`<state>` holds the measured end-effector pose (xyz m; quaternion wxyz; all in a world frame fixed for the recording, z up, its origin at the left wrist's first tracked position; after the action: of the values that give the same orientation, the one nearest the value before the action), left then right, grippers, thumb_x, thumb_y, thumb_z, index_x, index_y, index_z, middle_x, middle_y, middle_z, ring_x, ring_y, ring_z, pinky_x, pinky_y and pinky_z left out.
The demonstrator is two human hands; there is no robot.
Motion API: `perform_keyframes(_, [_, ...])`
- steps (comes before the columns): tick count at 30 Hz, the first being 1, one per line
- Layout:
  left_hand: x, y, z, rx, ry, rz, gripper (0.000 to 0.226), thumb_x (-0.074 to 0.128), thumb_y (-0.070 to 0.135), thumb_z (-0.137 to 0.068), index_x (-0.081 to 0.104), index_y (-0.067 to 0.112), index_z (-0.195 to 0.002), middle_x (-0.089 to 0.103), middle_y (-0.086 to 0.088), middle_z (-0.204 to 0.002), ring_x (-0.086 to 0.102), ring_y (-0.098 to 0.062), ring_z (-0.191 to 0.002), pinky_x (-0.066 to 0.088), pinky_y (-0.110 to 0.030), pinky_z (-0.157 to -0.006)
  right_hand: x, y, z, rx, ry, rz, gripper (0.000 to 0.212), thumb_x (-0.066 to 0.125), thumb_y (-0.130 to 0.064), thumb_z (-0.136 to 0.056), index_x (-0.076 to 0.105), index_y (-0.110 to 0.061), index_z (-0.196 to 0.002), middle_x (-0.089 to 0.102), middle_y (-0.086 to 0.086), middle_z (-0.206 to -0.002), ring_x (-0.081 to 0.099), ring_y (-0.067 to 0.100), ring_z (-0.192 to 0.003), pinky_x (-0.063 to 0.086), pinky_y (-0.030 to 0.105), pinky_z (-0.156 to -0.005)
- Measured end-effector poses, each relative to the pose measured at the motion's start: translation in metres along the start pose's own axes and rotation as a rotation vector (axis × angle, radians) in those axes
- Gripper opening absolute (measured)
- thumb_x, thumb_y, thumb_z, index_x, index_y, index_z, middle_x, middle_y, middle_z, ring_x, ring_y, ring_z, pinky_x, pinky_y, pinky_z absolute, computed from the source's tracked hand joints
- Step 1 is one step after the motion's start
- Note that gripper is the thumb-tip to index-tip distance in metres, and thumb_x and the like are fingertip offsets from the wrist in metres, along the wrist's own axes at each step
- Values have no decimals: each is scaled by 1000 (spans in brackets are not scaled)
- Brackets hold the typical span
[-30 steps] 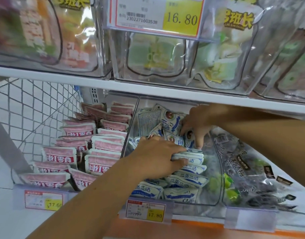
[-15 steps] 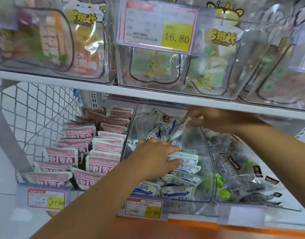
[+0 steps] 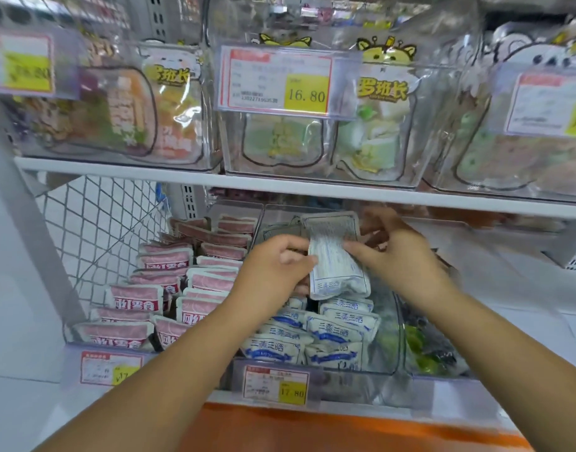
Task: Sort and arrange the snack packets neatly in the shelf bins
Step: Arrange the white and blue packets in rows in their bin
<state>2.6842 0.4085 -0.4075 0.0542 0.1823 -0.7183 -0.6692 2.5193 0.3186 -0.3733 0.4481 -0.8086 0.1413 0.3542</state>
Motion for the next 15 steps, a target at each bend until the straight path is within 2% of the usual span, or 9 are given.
perform_keyframes(1, [-1, 0, 1, -6, 15, 32, 20, 67, 17, -90, 63, 15, -109, 74, -1, -89, 71, -14, -74, 57, -25, -65, 0, -1, 1, -23, 38, 83, 51, 71, -43, -81, 51, -27, -125, 59, -8, -105, 59, 8, -84, 41, 20, -66])
perform_keyframes(3, [-2, 2, 5, 7, 19, 40, 17, 68, 18, -89, 65, 20, -106, 74, 1, -87, 72, -15, -73, 57, -26, -66, 6, -7, 8, -64, -39, 120, 68, 66, -58, -77, 46, -31, -136, 53, -8, -120, 54, 7, -96, 40, 21, -78])
perform_keyframes(5, [0, 2, 9, 34, -4, 39, 15, 67, 19, -89, 67, 29, -100, 75, 5, -88, 72, -13, -76, 58, -26, -71, 12, -10, 15, -31, -169, 43, 91, 62, -71, -64, 39, -33, -143, 46, -12, -131, 48, 6, -114, 38, 20, -90])
perform_keyframes(7, [3, 3, 13, 38, -61, 71, 15, 63, 22, -92, 69, 34, -100, 74, 10, -93, 71, -7, -85, 57, -22, -79, 12, -8, 19, 12, -221, -81, 100, 70, -70, -58, 34, -37, -145, 43, -18, -137, 48, 5, -121, 41, 24, -98])
perform_keyframes(9, [4, 1, 14, -9, -110, 182, 17, 58, 20, -95, 71, 28, -102, 74, 7, -97, 71, -10, -93, 57, -24, -81, 10, -3, 19, 35, -290, -214, 95, 82, -57, -61, 36, -39, -142, 49, -19, -137, 56, 6, -116, 48, 32, -98])
perform_keyframes(10, [4, 1, 13, -20, -122, 222, 16, 60, 15, -94, 71, 22, -101, 75, 3, -98, 71, -14, -94, 57, -26, -81, 9, 1, 19, 53, -334, -298, 86, 83, -43, -65, 41, -34, -140, 54, -15, -134, 60, 6, -112, 50, 33, -96])
perform_keyframes(12, [6, 1, 12, 4, -104, 207, 20, 68, 7, -87, 68, 18, -104, 73, -3, -102, 71, -18, -93, 58, -31, -80, 9, 3, 21, 90, -401, -529, 63, 71, -14, -70, 51, -20, -129, 66, -4, -122, 66, 8, -103, 52, 28, -90])
perform_keyframes(14, [13, 1, 10, 34, -71, 168, 37, 76, 9, -79, 60, 19, -111, 68, -4, -108, 70, -17, -93, 58, -33, -81, 11, 0, 24, 145, -436, -754, 49, 56, -7, -67, 60, -11, -116, 72, 6, -107, 68, 15, -92, 53, 24, -77])
perform_keyframes(15, [17, 2, 9, 47, -42, 143, 45, 79, 11, -78, 55, 22, -115, 66, -2, -110, 69, -15, -94, 58, -31, -80, 12, -1, 25, 179, -449, -836, 46, 54, -6, -66, 63, -9, -111, 72, 11, -103, 68, 19, -88, 53, 26, -74])
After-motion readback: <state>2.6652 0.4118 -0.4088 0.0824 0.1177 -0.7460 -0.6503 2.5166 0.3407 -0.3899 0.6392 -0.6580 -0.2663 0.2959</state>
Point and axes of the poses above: each hand's wrist, its own z-axis away from the middle knuckle, its own x-axis out of the palm, y = z × x, the point moved 2 cm from there along -z, towards the middle knuckle
